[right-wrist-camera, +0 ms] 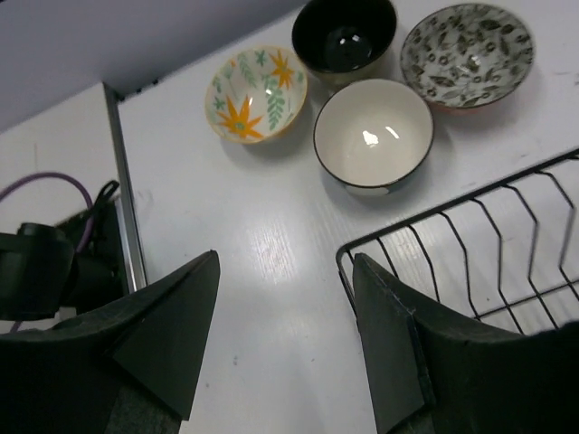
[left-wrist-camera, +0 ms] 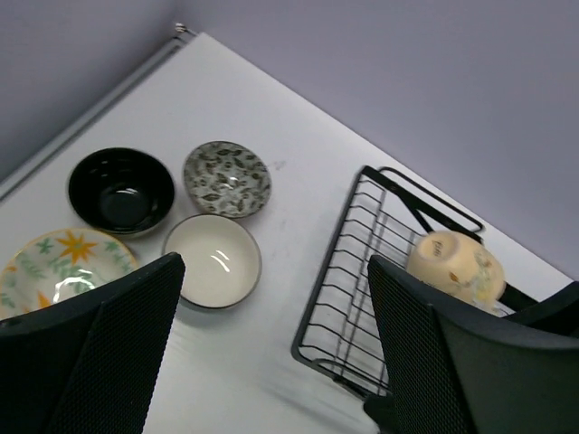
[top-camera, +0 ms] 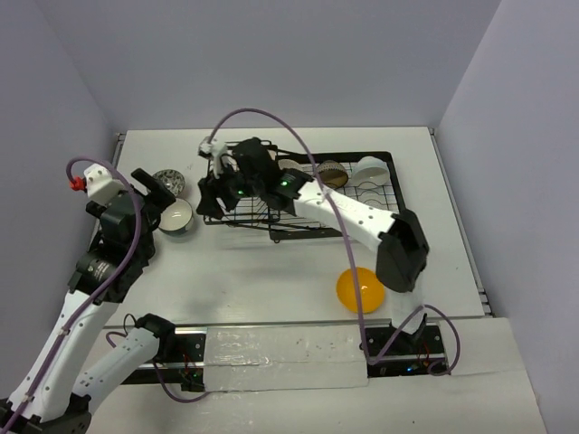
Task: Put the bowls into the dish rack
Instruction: Pick up the bowl from the corner of the board.
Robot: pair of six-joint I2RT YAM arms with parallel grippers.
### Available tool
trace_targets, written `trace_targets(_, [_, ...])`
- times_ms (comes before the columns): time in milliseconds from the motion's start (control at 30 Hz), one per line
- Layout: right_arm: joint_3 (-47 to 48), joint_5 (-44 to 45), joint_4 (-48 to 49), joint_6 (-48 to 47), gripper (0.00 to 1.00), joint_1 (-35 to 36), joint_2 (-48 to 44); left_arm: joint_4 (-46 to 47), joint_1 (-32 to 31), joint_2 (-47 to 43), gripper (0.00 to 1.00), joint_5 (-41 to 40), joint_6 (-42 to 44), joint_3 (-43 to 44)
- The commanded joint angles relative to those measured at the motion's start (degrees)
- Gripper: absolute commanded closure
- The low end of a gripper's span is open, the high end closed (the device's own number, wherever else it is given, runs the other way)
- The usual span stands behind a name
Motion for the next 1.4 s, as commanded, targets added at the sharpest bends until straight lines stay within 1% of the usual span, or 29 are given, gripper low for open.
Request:
trace_targets(0, [10.6,-2.0,-9.9,-5.9,0.32,2.7,7.7,-3.6,-0.1,0.3,0.12,-10.1,-5.0,-0.8])
trace_targets(133, [23.9,-2.7,-16.7,-8.2,0.32,4.3,16.3,-6.0,-0.1,-0.4,0.12,-14.7,-7.9,-1.2])
trace_targets(200, [26.2,-3.1,-18.2,-8.6,0.32,4.6,19.9,-6.0,-0.1,-0.8,0.11,-15.5,-8.7,-1.8])
trace_targets(433, [32.2,-3.4,-18.0,-8.1,0.30,4.9,27.1,-5.8,-0.1,-1.9,0.11,-15.5,-8.8,-2.4])
trace_targets(533, [34.1,-3.1,-17.8,-8.4,0.28,5.0,29.5,-5.2,-0.1,-2.9,0.11,-14.6,-8.8,-3.2])
trace_targets(600, [34.8,-2.5,-16.9,-8.6,0.25,5.3,30.8,-4.1,-0.1,-3.7,0.11,-13.5,-8.6,-3.4])
trace_targets(700, [35.6,-1.1,-15.2,-9.1,0.20,5.7,32.2,-1.9,-0.1,-4.1,0.11,-12.0,-7.0,-4.3])
trace_targets(733, [35.9,-0.6,-15.0,-9.1,0.16,5.8,32.6,-2.0,-0.1,-3.9,0.11,-12.0,-6.9,-4.2])
trace_targets(833, [37.9,0.4,-14.3,-9.3,0.10,6.0,34.5,-2.2,-0.1,-3.2,0.10,-11.9,-6.5,-4.0])
trace_targets(900, [39.1,0.8,-13.9,-9.5,0.08,6.2,35.8,-3.3,-0.1,-2.6,0.10,-12.2,-7.4,-3.6])
trace_targets(933, [39.4,1.0,-13.5,-9.5,0.04,6.5,36.6,-3.4,-0.1,-2.5,0.10,-12.2,-7.5,-3.6])
trace_targets(1000, [39.8,1.8,-13.0,-10.0,0.01,6.9,37.2,-3.4,-0.1,-2.5,0.10,-12.0,-7.7,-3.6])
trace_targets(1267, [40.9,3.4,-12.9,-11.3,0.00,8.7,40.0,-1.8,-0.1,-3.0,0.10,-10.6,-6.3,-4.3])
trace_targets(1367, [37.6,3.4,-11.5,-11.0,0.00,8.7,38.9,-1.7,-0.1,-2.6,0.10,-10.0,-5.8,-4.1])
